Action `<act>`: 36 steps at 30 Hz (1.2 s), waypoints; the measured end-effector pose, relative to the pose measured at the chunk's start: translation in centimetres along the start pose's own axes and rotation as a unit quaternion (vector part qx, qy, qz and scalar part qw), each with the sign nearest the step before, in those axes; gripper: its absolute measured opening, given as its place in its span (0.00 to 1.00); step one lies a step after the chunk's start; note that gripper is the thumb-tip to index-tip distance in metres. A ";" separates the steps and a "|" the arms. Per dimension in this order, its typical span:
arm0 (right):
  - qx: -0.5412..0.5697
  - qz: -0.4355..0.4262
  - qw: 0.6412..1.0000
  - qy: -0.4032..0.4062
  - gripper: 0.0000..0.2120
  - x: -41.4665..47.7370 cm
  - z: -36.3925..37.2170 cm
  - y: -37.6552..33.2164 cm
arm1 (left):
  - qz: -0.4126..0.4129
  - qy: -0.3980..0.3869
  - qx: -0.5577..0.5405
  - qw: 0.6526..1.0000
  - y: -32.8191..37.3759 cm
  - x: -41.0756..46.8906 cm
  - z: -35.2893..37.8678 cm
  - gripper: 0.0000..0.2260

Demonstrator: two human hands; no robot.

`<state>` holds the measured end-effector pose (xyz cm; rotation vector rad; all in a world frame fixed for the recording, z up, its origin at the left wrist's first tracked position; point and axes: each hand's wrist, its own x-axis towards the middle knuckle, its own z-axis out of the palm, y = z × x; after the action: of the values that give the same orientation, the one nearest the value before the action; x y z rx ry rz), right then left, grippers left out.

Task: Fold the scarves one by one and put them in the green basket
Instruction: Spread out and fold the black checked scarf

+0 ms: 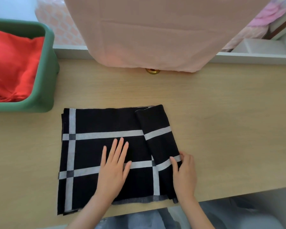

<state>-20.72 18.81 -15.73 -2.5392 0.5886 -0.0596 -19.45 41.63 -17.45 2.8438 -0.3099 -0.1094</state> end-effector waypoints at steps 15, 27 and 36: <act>0.002 -0.133 0.990 -0.037 0.24 5.1 1.0 -7.6 | -0.037 -0.002 -0.011 0.999 3.8 3.9 0.8 0.24; 0.128 0.071 0.986 -0.079 0.05 12.7 -2.6 -2.4 | -0.042 -0.002 -0.004 0.999 4.1 4.1 1.8 0.25; 0.362 0.177 0.894 -0.197 0.16 14.6 -4.1 -1.0 | -0.030 -0.008 -0.001 1.000 4.1 4.2 2.0 0.25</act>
<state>-7.79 11.45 -12.77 -1.6294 0.6913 0.3056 -16.39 36.29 -18.39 2.8518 -0.2289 -0.1449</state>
